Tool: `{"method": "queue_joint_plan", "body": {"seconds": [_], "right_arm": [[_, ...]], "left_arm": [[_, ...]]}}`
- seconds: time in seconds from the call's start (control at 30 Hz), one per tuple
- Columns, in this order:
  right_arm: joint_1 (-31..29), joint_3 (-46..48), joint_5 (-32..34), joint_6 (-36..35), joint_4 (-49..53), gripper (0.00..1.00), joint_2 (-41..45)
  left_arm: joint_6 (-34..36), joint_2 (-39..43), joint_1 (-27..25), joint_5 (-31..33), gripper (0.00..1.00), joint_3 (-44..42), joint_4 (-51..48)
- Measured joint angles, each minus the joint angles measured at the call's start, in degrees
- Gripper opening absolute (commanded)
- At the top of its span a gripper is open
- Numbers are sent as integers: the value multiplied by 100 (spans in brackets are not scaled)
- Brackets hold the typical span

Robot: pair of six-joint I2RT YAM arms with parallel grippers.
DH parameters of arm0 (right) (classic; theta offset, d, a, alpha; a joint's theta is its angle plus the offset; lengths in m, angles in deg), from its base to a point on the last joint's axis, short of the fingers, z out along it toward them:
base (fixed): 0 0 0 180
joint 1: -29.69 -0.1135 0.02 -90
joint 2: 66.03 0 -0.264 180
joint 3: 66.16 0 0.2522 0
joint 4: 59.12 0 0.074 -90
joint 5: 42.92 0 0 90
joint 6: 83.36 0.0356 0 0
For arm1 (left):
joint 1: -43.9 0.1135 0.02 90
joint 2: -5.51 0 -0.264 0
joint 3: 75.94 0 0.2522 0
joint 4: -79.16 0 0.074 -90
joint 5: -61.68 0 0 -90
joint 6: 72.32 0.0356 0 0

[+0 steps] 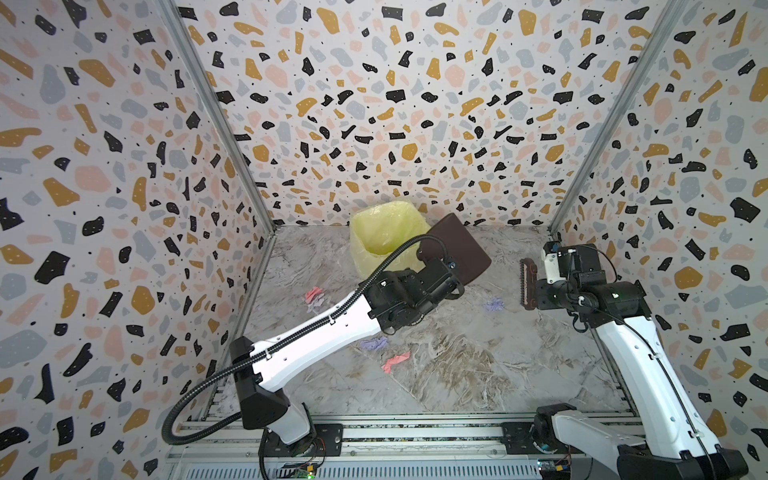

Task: Sweep away the paper scraps from the table
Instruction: 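Lower the dustpan beside the purple scrap with left gripper while right brings brush over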

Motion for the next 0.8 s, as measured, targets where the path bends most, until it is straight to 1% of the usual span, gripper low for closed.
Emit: {"method": "queue_joint_plan", "body": {"seconds": [0.1,0.2,0.37,0.57,0.8], "right_arm": [[-229,52,328,-24,-103,0,-223],[-332,55,463,-98,-249,0,-461],[-372,55,553,-245,-411,0,-789],[-470,55,546,-372,-459,0,-1189],[-662,57,455,-428,-463,0,-1331]], "left_arm": [[-258,70,-13,-507,0,-706,376],[-431,31,-26,-968,0,-1307,706],[-579,-85,-31,-1591,0,-1945,1187],[-671,-433,-33,-2109,0,-2288,1620],[-675,-813,-33,-2391,0,-2330,1738]]}}
